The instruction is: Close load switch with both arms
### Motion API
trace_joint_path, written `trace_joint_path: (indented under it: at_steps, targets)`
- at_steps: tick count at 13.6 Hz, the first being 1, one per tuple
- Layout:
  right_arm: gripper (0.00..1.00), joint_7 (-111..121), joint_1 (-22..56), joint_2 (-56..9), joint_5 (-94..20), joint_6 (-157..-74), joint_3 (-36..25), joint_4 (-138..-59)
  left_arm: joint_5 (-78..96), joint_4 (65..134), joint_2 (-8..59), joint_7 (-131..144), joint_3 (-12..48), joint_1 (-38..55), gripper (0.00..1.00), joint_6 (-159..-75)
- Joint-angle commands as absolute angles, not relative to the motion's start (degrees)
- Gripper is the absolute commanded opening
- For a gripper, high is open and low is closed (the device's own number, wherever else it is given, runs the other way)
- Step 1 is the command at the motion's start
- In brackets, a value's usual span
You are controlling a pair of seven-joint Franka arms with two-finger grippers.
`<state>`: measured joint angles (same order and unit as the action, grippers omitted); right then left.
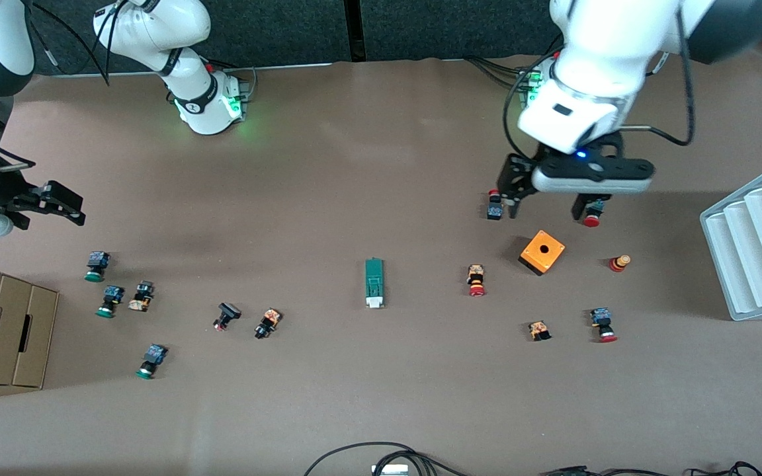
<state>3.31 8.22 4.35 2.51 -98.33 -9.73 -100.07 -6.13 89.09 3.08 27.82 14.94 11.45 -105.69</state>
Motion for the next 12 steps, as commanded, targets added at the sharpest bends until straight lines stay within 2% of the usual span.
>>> trace_joint_path:
  at_steps: [1,3,5,7,12]
  targets:
    - [0.99,3.7,8.4,3.9,3.2,-98.3,-9.8,-99.2,2.1,88.9,2.5,24.5,8.4,10.7,1.00,-101.9]
    - [0.99,3.7,8.4,3.9,3.2,-98.3,-9.7,-99.2,4.4,88.9,3.2,17.8,3.5,10.7,1.00,-100.2]
    - [0.99,3.7,9.1,4.0,3.2,-98.2,-9.7,-99.2,4.0,88.2,5.3,17.0,1.9,10.5,1.00,-97.8]
    - [0.99,3.6,9.2,3.9,3.2,-98.3,-9.7,-99.2,3.5,88.0,8.2,17.1,1.0,9.9,1.00,-97.4]
    - [0.99,3.6,9.3,3.9,3.2,-98.3,-9.7,-99.2,1.0,87.8,11.0,12.6,0.9,6.4,1.00,-97.8]
